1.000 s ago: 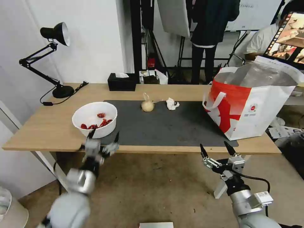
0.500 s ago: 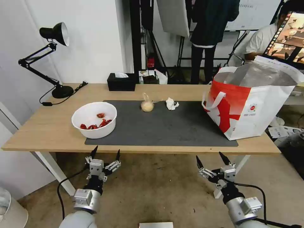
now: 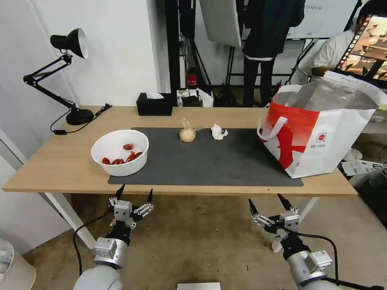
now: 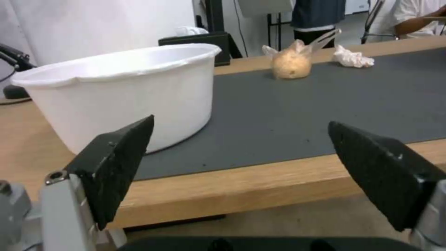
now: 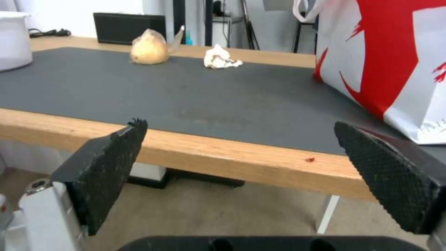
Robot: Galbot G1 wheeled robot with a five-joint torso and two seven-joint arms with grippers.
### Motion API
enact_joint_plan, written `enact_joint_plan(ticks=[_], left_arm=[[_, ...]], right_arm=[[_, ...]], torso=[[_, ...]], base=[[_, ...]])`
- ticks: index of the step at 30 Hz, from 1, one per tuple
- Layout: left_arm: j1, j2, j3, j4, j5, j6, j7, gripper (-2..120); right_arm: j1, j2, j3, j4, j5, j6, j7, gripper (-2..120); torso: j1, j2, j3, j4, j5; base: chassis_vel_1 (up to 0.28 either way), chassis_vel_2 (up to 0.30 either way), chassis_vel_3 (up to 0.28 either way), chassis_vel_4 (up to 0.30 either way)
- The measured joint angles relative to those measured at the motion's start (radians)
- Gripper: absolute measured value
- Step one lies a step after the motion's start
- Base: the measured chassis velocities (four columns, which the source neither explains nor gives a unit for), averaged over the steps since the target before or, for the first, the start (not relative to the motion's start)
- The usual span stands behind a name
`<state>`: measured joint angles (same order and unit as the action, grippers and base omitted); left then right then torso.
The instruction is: Pick up the trash from the table and place it into the takeout bag.
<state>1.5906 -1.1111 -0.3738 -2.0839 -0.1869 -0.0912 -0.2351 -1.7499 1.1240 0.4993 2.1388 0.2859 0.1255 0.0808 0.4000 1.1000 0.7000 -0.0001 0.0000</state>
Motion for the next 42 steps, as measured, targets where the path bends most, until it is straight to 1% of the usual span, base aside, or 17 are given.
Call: enact_joint_plan(ticks=[10,13,14,16,18,20,21,24,25,28,29,33,34,36,37,39,42], left_arm=[[-0.008,-0.006,0.004,0.009,-0.013,0.004,0.006,100],[-0.010,-0.006,0.002,0.010,-0.017,0.005,0.006,100],[-0.010,-0.006,0.002,0.010,-0.017,0.005,0.006,100],[-0.006,-0.010,-0.003,0.001,-0.022,0.007,0.006,100],[-0.002,-0.011,-0.005,-0.002,-0.023,0.008,0.006,100],[0.005,-0.014,-0.012,-0.003,-0.023,0.008,0.007,100],[0.005,-0.014,-0.012,-0.003,-0.023,0.008,0.007,100],[0.006,-0.021,-0.023,-0.003,-0.023,0.009,0.005,100],[0.006,-0.021,-0.023,-0.003,-0.023,0.009,0.005,100],[0.006,-0.029,-0.035,0.001,-0.023,0.009,0.004,100],[0.006,-0.029,-0.035,0.001,-0.023,0.009,0.004,100],[0.017,-0.035,-0.052,0.007,-0.023,0.008,0.003,100],[0.017,-0.035,-0.052,0.007,-0.023,0.008,0.003,100],[0.026,-0.039,-0.063,0.007,-0.023,0.007,0.004,100],[0.026,-0.039,-0.063,0.007,-0.023,0.007,0.004,100],[0.033,-0.046,-0.072,0.006,-0.023,0.006,0.004,100],[0.038,-0.052,-0.075,0.005,-0.023,0.005,0.004,100]], right_arm=[[0.040,-0.021,-0.032,-0.022,0.044,0.000,-0.008,100],[0.216,-0.131,-0.131,-0.055,0.223,-0.037,-0.051,100],[0.216,-0.131,-0.131,-0.055,0.223,-0.037,-0.051,100],[0.376,-0.224,-0.222,-0.096,0.327,-0.065,-0.061,100],[0.419,-0.249,-0.250,-0.109,0.353,-0.070,-0.061,100],[0.608,-0.324,-0.369,-0.173,0.437,-0.091,-0.037,100],[0.608,-0.324,-0.369,-0.173,0.437,-0.091,-0.037,100],[0.890,-0.352,-0.560,-0.288,0.513,-0.125,0.027,100],[0.890,-0.352,-0.560,-0.288,0.513,-0.125,0.027,100],[1.164,-0.294,-0.744,-0.427,0.630,-0.204,0.139,100],[1.164,-0.294,-0.744,-0.427,0.630,-0.204,0.139,100],[1.413,-0.109,-0.875,-0.685,0.686,-0.295,0.281,100],[1.413,-0.109,-0.875,-0.685,0.686,-0.295,0.281,100],[1.510,-0.006,-0.899,-0.840,0.694,-0.373,0.328,100],[1.510,-0.006,-0.899,-0.840,0.694,-0.373,0.328,100],[1.586,0.084,-0.911,-1.002,0.670,-0.416,0.333,100],[1.625,0.144,-0.911,-1.116,0.636,-0.437,0.320,100]], torso=[[0.000,0.000,0.000,-0.0002,0.0000],[0.000,0.000,0.000,0.0001,0.0002],[0.000,0.000,0.000,0.0001,0.0002],[0.000,0.000,0.000,0.0006,0.0000],[0.000,0.000,0.000,0.0005,0.0001],[0.000,0.000,0.000,-0.0002,0.0001],[0.000,0.000,0.000,-0.0002,0.0001],[0.000,0.000,0.000,0.0004,-0.0002],[0.000,0.000,0.000,0.0004,-0.0002],[0.000,0.000,0.000,0.0000,-0.0001],[0.000,0.000,0.000,0.0000,-0.0001],[0.000,0.000,0.000,0.0003,-0.0002],[0.000,0.000,0.000,0.0003,-0.0002],[0.000,0.000,0.000,0.0006,-0.0002],[0.000,0.000,0.000,0.0006,-0.0002],[0.000,0.000,0.000,0.0003,-0.0005],[0.000,0.000,0.000,0.0002,-0.0003]], base=[[0.000,0.000,0.000,0.000],[0.000,0.000,0.000,0.000],[0.000,0.000,0.000,0.000],[0.000,0.000,0.000,0.000],[0.000,0.000,0.000,0.000],[0.000,0.000,0.000,0.000],[0.000,0.000,0.000,0.000],[0.000,0.000,0.000,0.000],[0.000,0.000,0.000,0.000],[0.000,0.000,0.000,0.000],[0.000,0.000,0.000,0.000],[0.000,0.000,0.000,0.000],[0.000,0.000,0.000,0.000],[0.000,0.000,0.000,0.000],[0.000,0.000,0.000,0.000],[0.000,0.000,0.000,0.000],[0.000,0.000,0.000,0.000]])
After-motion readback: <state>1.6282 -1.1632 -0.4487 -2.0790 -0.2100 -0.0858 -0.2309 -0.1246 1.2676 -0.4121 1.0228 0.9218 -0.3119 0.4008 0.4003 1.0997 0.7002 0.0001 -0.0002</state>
